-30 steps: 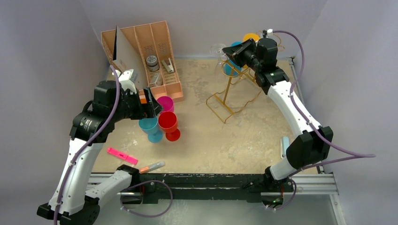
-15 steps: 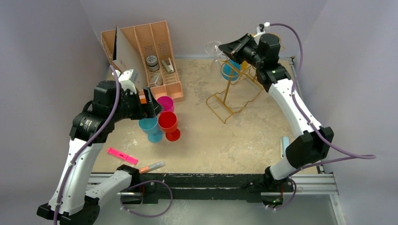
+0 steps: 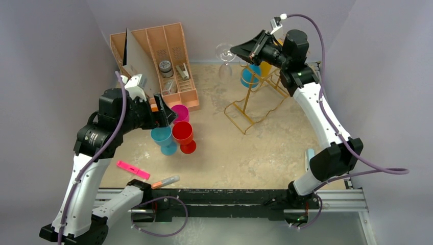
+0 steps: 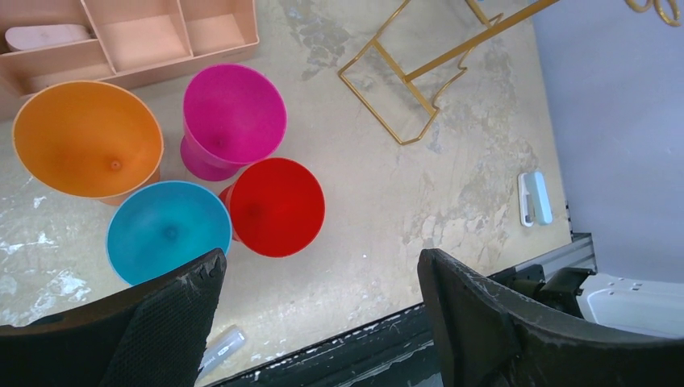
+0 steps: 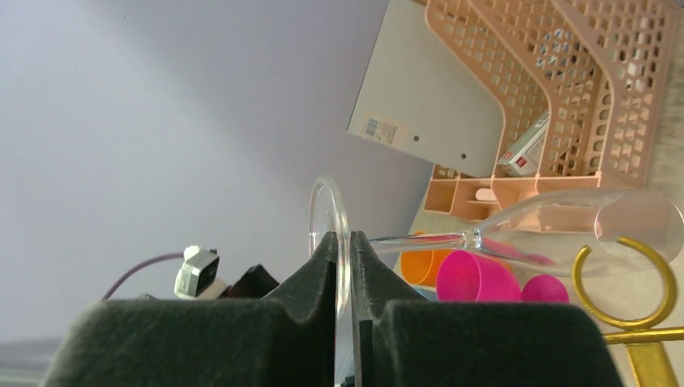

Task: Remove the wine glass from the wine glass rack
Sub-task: Place the wine glass at the center of the board.

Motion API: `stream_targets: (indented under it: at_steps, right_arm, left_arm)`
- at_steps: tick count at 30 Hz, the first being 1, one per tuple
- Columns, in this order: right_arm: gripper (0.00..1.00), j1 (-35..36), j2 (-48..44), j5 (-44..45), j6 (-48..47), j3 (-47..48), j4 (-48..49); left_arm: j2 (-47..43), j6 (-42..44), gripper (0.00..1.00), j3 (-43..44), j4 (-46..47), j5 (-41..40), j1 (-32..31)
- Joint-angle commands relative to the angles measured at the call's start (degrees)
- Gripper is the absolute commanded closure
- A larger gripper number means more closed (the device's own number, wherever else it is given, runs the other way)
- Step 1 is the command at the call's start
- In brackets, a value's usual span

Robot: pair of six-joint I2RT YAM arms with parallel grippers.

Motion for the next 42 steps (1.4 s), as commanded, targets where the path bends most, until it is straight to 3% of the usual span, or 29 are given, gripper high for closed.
stream_targets:
  at_steps: [1,7,18,28,36,42]
  right_arm:
    - [1.0,0.81,-0.25,-6.91,-1.94,3.36,3.58]
    - [1.0,2.63,-0.98,-10.99,-5.03,3.53,1.58]
    - [1.0,6.88,-4.18,-14.84,-15.14,2.97,-7.42]
    - [1.0,10.74,-10.95,-13.0,-24.71,-2.68,-16.0]
    - [1.0,12.69,-15.08,-14.73,-27.98,-8.05,-17.96]
    - [1.0,13.3,-16.59,-14.58,-28.44,-10.54,-18.31]
  left_arm:
    - [-1.19,-1.41,0.13,1.96,3.45,1.06,0.25]
    - [-2.35,-2.95,0.13,1.6,6.65,4.09,0.25]
    - [-3.38,-9.67,0.13,-1.97,19.96,16.56,0.25]
    - [-0.07,-16.95,0.15,-6.9,33.71,28.93,0.16]
    - [2.68,-18.94,0.19,-8.89,37.52,32.18,-0.91]
    - [6.21,-17.15,0.23,-7.62,38.38,33.12,-6.57]
